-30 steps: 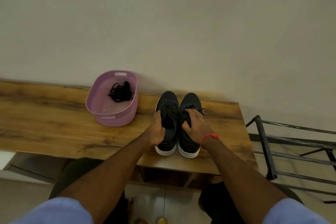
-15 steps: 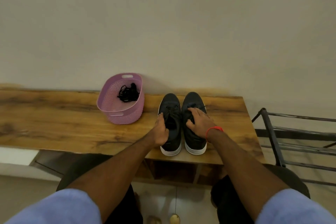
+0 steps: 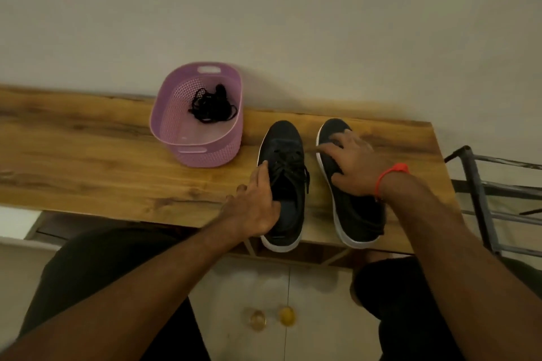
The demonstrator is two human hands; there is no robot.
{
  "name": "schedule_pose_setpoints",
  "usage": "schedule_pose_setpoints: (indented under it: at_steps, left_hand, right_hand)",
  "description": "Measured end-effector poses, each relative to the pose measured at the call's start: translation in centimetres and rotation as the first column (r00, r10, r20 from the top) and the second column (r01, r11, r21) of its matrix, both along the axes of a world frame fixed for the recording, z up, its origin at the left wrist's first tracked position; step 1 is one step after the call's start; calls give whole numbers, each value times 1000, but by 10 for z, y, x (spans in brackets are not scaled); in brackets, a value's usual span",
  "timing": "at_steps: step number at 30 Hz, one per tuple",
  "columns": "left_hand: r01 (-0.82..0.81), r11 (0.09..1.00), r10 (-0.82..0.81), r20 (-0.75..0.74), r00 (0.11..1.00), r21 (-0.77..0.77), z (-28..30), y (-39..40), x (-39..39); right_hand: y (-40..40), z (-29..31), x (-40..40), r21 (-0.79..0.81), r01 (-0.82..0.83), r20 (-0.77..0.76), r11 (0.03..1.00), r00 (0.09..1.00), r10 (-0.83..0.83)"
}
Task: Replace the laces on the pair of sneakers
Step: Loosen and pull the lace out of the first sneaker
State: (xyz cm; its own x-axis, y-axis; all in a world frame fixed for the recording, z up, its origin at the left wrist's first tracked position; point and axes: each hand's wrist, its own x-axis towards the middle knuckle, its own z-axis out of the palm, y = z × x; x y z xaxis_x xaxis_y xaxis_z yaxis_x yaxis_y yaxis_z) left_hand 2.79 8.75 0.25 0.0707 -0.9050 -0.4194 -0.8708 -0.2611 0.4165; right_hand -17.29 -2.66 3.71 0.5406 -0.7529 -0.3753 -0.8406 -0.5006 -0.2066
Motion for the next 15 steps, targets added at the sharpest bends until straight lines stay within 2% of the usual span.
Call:
schedule_pose_setpoints:
  at_steps: [2,3,5,7,9,11,15]
  left_hand:
    - [65,996,-64,-22,998,60,6,-11,12]
    - [88,993,-83,-63,995,82,11,-18,18]
    - [118,987,-100,-146,984,114,21,-32,28]
    - [155,979,-134,-149,980,133,27,-44,32]
    - [171,976,-155,-117,981,138,35,-57,32]
    - [153,978,-140,-95,986,140,39,-65,34]
    - [144,978,-134,-71,988,150,36,-69,40]
  right_hand:
    - [0,10,8,100,-67,246,993,968,40]
    - [-1,13,12,115,-84,318,990,947,43]
    - [-3,13,18,63,-46,419,997,908,16]
    - [-2,4,23,19,7,525,1000,851,-16]
    - [3,-4,29,34,20,557,999,830,-36]
    - [9,-14,32,66,-8,510,998,860,-27]
    - [13,-27,29,13,-18,493,1000,870,9]
